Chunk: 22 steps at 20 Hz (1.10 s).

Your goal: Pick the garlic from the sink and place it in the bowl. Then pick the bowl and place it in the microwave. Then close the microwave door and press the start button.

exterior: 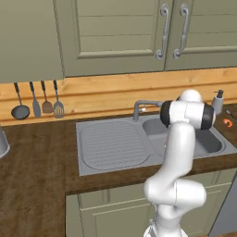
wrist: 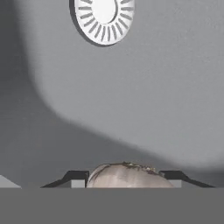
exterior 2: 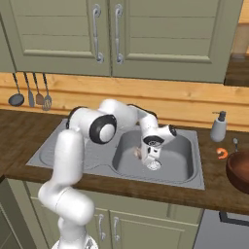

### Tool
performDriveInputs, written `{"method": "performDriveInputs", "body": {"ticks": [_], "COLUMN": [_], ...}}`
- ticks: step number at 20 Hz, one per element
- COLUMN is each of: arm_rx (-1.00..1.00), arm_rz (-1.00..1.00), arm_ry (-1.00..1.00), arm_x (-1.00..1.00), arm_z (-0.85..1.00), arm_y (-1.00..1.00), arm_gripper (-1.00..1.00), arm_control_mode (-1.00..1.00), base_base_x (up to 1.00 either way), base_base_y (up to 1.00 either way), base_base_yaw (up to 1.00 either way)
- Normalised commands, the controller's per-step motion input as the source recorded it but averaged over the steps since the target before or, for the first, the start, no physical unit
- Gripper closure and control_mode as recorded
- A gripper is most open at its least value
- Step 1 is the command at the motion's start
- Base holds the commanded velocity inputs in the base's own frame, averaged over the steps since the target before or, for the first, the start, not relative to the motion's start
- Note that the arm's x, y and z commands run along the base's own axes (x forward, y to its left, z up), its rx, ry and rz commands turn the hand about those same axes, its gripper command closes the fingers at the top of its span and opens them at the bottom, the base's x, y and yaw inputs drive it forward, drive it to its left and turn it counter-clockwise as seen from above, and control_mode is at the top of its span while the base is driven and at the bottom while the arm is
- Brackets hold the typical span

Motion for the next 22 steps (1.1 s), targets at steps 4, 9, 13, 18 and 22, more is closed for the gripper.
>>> {"method": "performDriveInputs", "body": {"ticks": [4, 9, 13, 18, 22], "arm_rx": [-0.27, -0.33, -0.32, -0.25, -0.21], "arm_rz": [-0.14, -0.14, -0.13, -0.15, -0.16], "arm_ry": [-0.17, -0.11, -0.09, -0.02, 0.0], "arm_x": [-0.38, -0.45, -0.48, -0.45, -0.34], "arm_z": [0.59, 0.49, 0.6, 0.8, 0.79], "arm_y": [-0.21, -0.39, -0.57, -0.66, -0.69], "arm_gripper": [1.0, 1.0, 1.0, 1.0, 1.0], "arm_control_mode": [-1.0, -1.0, -1.0, -1.0, -1.0], "base_base_x": [0.0, 0.0, 0.0, 0.0, 0.0], "base_base_y": [0.0, 0.0, 0.0, 0.0, 0.0], "base_base_yaw": [0.0, 0.0, 0.0, 0.0, 0.0]}}
